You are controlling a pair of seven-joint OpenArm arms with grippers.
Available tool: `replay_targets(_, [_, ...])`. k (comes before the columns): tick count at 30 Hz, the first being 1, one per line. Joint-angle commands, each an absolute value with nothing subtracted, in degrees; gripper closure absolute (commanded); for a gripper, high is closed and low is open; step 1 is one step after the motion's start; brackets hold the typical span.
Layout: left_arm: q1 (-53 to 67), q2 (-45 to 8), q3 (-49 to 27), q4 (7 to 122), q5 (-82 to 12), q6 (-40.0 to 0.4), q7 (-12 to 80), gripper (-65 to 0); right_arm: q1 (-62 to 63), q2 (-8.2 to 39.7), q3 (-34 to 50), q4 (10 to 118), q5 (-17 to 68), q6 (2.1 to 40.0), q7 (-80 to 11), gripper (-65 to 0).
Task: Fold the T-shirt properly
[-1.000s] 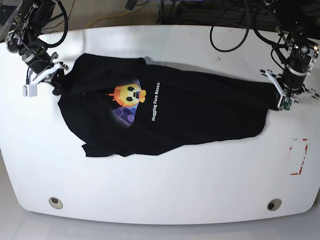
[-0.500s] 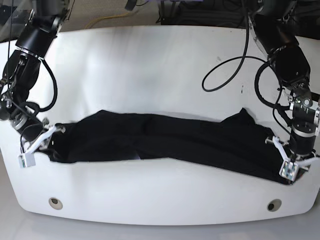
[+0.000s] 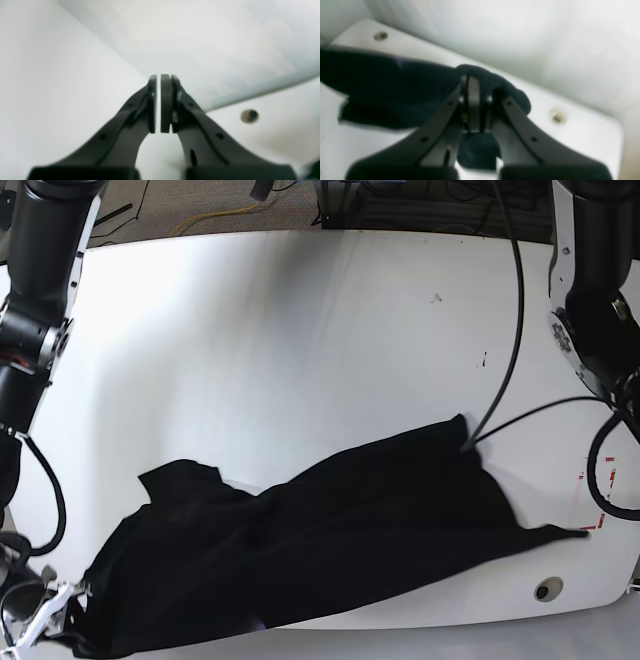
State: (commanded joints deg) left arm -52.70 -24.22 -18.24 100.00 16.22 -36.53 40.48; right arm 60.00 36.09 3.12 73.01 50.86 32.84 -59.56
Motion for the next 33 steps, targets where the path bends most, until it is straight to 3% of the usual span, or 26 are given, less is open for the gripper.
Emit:
replay_targets(6, [-58.15,-27.12,-16.22,94.81,12.70,-36.62,40.57,-1.0,64.75,36.79,-0.13,71.08,50.86,32.84,-59.56,0.0])
replay_targets(11, [-46.37,-27.12,-16.04,102.20,8.66,-36.62,40.57,-2.1,61.58,36.79,0.13,71.16,50.95,32.84,-59.56,0.0])
replay_targets(14, [-37.23,-26.15,-15.87,106.51,5.93,-36.53,40.57,-10.3,60.09,36.79,0.13,71.16,51.12,32.84,-59.56,0.0])
replay_targets(18, [-29.14,-21.05,-16.31,108.53,4.79,-36.18,40.57,-27.5,59.30,36.70,0.04,71.16,51.12,32.84,-59.47,0.0])
replay_targets(20, [-27.21,-19.82,-16.66,108.53,4.79,-36.18,40.57,-31.7,59.21,35.21,-0.13,71.16,51.03,32.84,-59.47,0.0])
replay_targets(26, [-23.78,-19.12,-23.60,108.26,4.70,-36.18,40.66,-32.5,58.42,29.76,-1.63,71.16,50.95,33.27,-59.47,0.0])
replay_targets(33, [-21.49,-21.76,-32.04,106.15,4.70,-36.44,40.66,-32.5,69.41,21.85,-6.37,71.16,53.05,37.85,-59.74,0.0])
